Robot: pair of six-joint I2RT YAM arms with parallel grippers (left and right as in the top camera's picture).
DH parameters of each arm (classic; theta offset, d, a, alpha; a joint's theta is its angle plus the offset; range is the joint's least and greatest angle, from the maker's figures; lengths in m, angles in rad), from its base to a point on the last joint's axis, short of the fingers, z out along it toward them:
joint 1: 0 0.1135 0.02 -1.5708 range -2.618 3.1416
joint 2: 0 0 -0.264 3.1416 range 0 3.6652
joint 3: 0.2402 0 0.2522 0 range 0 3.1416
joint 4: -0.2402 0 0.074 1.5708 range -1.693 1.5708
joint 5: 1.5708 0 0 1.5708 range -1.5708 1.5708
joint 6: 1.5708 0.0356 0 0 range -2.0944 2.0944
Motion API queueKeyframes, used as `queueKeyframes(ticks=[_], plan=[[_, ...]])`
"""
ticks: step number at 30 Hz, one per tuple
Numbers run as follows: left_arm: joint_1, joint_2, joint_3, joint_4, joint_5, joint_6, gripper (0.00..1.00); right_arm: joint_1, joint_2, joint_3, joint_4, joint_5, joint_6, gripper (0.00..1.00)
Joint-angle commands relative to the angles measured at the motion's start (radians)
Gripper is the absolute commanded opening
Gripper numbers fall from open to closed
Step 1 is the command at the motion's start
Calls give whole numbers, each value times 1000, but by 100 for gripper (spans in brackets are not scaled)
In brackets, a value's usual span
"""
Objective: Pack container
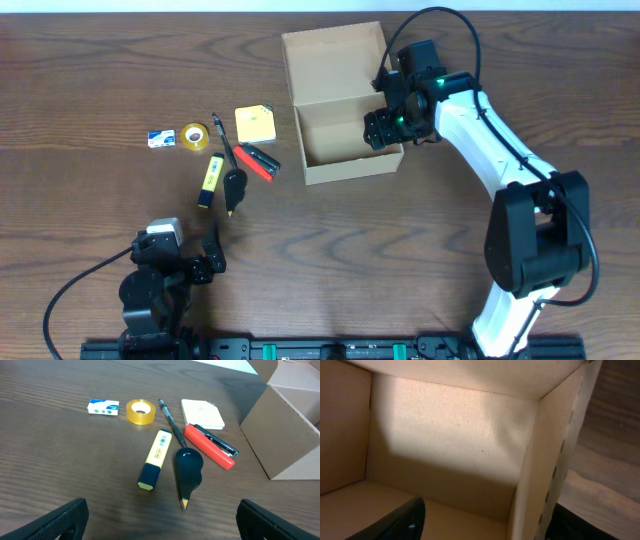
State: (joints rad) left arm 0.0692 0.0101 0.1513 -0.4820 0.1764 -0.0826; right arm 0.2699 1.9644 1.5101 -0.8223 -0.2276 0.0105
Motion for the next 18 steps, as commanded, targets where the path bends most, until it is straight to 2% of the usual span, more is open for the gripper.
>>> queueKeyframes(ticks=[1,4,5,7,8,11,14,18], plan=[[-4,-6,-16,0,-1,-11,95,14,-6,2,-5,-13,56,72],[-5,-6,-16,0,-1,-11,95,14,-6,2,-2,-8,56,74],[-5,-6,-16,0,-1,-11,96,14,-6,2,-2,-6,56,77],[-5,-6,-16,0,-1,-11,95,14,-6,2,-1,-6,56,93],[-4,-6,-16,0,-1,-11,95,14,-6,2,-2,-6,56,94],[-5,-6,-16,0,-1,-11,95,14,-6,2,-4,-10,57,93],[-4,-6,-16,0,-1,-11,95,14,-6,2,-8,-17,71,83],[-5,-6,-16,0,-1,-11,95,14,-6,2,-9,-17,102,81]])
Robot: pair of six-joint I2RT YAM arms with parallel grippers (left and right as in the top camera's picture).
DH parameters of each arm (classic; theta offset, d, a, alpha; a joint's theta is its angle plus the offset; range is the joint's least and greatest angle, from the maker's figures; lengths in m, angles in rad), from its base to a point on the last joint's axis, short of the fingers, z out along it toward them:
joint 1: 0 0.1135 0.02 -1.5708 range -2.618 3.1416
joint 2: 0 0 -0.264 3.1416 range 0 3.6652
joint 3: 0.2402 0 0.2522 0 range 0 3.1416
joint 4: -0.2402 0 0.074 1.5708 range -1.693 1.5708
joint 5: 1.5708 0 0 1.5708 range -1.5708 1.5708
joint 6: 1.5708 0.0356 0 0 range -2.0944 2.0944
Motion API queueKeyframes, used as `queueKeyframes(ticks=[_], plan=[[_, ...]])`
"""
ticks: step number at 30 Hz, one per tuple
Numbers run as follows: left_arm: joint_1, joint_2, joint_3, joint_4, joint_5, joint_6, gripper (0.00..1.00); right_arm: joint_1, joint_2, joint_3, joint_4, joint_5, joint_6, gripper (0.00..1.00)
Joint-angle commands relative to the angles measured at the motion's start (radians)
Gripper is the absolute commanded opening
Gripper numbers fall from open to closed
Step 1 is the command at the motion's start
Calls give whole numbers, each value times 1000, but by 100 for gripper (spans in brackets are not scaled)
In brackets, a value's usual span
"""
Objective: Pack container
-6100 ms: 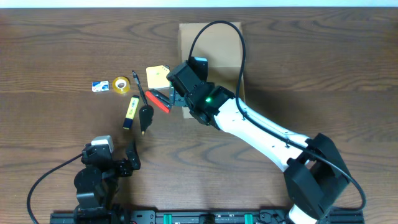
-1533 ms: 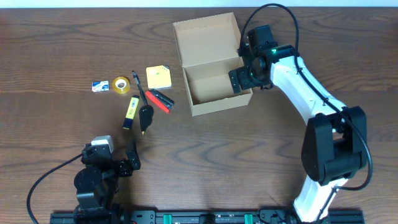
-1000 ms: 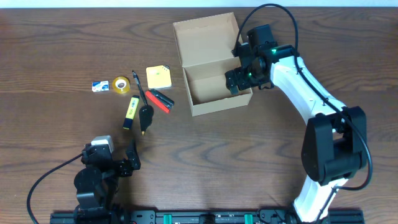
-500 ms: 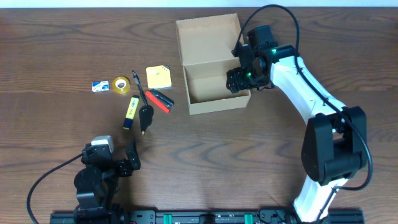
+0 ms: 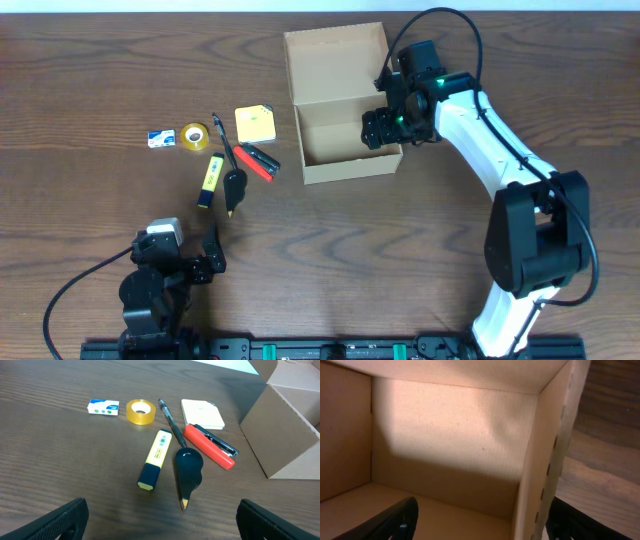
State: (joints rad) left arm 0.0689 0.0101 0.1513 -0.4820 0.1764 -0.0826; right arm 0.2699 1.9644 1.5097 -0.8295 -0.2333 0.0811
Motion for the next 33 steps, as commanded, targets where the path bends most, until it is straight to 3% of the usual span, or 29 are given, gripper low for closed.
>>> queueKeyframes(ticks=[1,7,23,25,28,33], plan=[[-4,-6,-16,0,-1,-11,95,14,-6,2,-2,-11,32,80],[-4,-6,-16,0,-1,-11,95,14,-6,2,-6,-11,66,74],[-4,-6,-16,0,-1,-11,95,29,-6,2,5,-22,105,73],[-4,-6,-16,0,-1,-11,95,28,-8,11,7,-22,105,78],[-4,-6,-16,0,-1,-11,95,23,-19,29,6,-20,90,99],[-4,-6,-16,0,-1,-11,96,19,-29,38,2,7,62,99]])
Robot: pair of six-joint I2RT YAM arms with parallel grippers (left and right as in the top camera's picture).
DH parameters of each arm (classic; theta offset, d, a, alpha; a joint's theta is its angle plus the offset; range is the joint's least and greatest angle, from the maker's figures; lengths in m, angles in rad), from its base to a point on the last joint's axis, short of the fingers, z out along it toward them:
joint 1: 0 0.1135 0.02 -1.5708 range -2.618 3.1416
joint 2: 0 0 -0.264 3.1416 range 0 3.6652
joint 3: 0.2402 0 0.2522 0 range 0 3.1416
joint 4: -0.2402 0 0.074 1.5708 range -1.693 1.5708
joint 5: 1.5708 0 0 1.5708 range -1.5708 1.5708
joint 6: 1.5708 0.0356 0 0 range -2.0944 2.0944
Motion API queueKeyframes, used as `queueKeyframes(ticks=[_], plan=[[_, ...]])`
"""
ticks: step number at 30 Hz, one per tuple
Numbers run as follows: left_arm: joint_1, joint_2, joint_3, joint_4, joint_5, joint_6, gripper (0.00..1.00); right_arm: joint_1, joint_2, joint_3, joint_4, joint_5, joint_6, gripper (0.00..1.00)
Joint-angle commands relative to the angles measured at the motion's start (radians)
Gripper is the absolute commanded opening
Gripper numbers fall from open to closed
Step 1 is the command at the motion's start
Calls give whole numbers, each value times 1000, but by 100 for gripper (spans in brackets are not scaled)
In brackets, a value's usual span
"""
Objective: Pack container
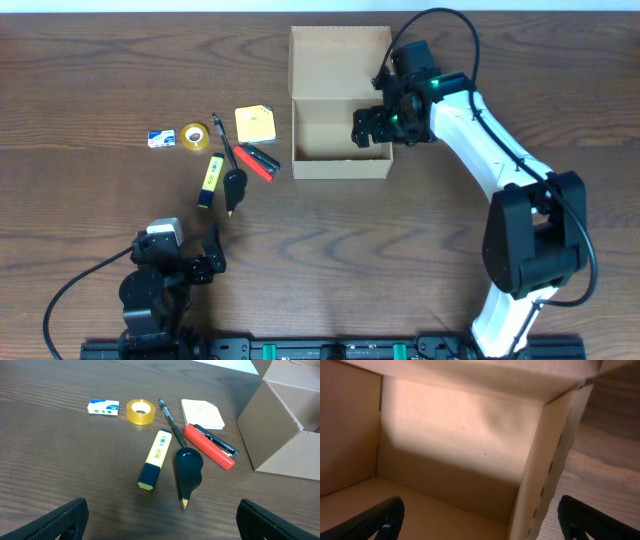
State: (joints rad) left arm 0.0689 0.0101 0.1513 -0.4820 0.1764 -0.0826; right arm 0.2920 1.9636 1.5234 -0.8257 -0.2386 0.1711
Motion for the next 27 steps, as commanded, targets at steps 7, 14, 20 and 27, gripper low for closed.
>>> queueKeyframes(ticks=[7,14,20,27], plan=[[-4,-6,-16,0,-1,-11,95,-3,-28,24,-69,166,-102,99],[-4,-6,-16,0,-1,-11,96,-3,-28,24,-99,291,-146,99],[-4,-6,-16,0,-1,-11,96,-3,-28,24,-101,327,-159,99],[-4,-6,-16,0,-1,-11,95,-3,-28,24,-102,367,-180,99]])
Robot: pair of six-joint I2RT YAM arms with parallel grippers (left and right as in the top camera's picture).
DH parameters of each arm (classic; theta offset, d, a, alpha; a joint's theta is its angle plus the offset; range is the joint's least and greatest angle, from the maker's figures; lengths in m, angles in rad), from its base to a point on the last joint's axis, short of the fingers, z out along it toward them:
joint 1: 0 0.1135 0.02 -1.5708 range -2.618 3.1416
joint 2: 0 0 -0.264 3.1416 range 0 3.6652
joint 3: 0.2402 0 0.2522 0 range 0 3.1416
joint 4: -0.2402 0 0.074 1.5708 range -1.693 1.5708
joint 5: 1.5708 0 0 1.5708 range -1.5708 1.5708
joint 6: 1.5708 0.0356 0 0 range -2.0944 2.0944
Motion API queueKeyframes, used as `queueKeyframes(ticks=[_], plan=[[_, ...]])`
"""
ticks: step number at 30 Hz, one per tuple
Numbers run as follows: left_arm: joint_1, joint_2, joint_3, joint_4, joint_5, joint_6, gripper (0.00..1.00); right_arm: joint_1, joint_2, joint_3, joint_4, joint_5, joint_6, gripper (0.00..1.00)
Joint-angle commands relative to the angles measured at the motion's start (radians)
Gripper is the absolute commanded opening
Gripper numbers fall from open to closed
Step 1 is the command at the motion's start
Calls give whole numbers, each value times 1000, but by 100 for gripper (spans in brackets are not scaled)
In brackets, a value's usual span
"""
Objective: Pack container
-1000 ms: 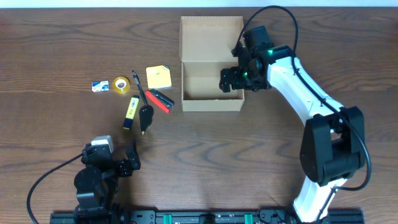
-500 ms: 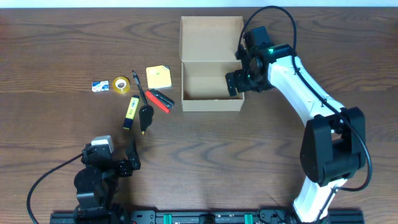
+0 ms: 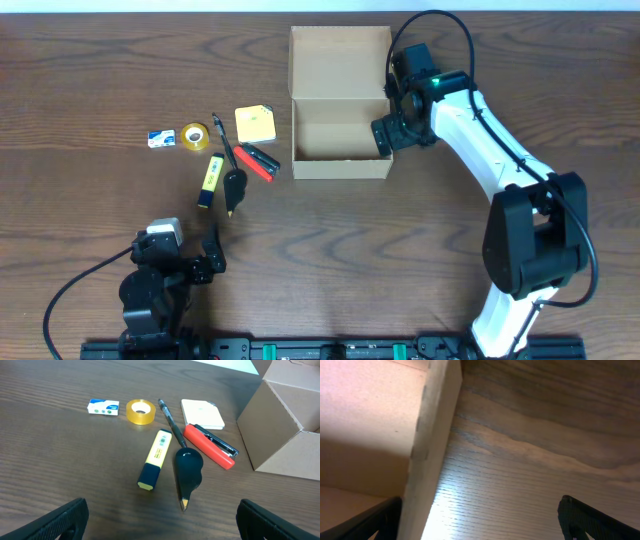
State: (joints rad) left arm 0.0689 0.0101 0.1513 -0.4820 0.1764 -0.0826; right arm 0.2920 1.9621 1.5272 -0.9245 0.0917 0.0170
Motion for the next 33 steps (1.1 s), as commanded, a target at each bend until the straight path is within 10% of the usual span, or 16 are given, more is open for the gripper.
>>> queueKeyframes(ticks=[1,27,30,33], plan=[[-4,-6,-16,0,-1,-11,96,-3,-27,20,-4,36,-26,99],[-4,-6,-16,0,-1,-11,95,-56,-349,102,-91,-31,154,96],[-4,-6,-16,0,-1,-11,95,-109,-344,81,-124,-109,154,23],[-4,-6,-16,0,-1,-11,95,-158,-333,7,-91,-224,154,2]])
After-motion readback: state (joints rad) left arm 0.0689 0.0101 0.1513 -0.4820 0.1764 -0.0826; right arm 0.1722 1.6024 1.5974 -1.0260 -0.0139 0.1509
